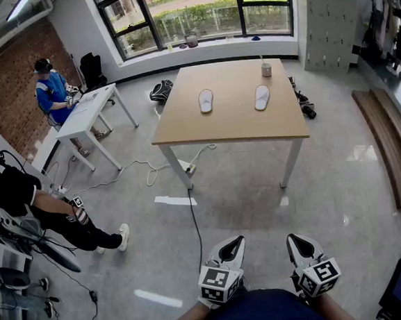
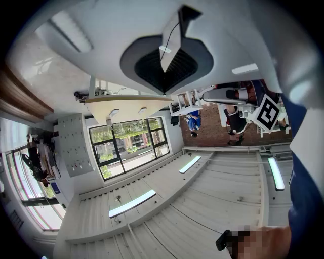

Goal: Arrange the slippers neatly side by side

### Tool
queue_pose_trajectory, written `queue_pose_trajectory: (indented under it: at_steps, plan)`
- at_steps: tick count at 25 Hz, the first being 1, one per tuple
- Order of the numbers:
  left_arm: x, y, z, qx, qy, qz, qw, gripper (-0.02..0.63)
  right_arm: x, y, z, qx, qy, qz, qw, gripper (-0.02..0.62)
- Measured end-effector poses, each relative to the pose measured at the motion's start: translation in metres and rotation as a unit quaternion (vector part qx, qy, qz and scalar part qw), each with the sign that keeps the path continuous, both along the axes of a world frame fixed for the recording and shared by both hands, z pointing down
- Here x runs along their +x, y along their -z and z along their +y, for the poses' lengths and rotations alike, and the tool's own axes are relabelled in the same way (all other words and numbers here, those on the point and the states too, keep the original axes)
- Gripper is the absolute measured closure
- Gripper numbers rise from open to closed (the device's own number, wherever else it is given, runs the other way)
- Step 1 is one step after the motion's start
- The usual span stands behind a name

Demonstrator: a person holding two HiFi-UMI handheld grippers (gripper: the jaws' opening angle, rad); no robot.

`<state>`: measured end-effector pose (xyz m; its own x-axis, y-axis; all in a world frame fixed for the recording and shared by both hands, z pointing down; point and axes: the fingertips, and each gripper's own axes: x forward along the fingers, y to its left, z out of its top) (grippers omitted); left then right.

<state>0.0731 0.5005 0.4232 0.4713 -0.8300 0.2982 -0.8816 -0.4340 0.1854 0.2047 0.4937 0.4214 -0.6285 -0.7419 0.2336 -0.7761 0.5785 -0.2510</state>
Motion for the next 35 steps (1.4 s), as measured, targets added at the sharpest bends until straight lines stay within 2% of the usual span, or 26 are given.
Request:
queue_pose_trajectory:
  at_steps: [8,11,18,24,29,35]
  plan:
    - [-0.066,-0.004,-0.085,-0.018,-0.012,0.011,0.9997,0.601,-0.069,-0.001,-0.081,-0.018,-0.004,0.008,1.000,0.591]
    - [-0.084,-0.002,-0.114,-0.021,-0.023,0.019,0.9993,0.601,-0.094,0.002,-0.108,-0.031,-0.009,0.016,0.999,0.591]
    - [-0.117,-0.011,-0.158,-0.038,-0.036,0.036,0.9980,0.601,-0.141,-0.011,-0.150,-0.047,0.014,0.038,0.998,0.591]
    - [-0.131,-0.006,-0.192,-0.026,-0.043,0.086,0.9950,0.601,-0.160,-0.016,-0.189,-0.066,0.019,0.041,0.997,0.591]
    - [-0.143,-0.021,-0.229,-0.033,-0.024,0.073,0.9965,0.601,-0.171,-0.037,-0.229,-0.074,0.036,0.026,0.996,0.591]
    - [-0.154,-0.015,-0.297,-0.023,0.016,0.047,0.9985,0.601,-0.178,-0.029,-0.311,-0.058,0.061,-0.002,0.996,0.590]
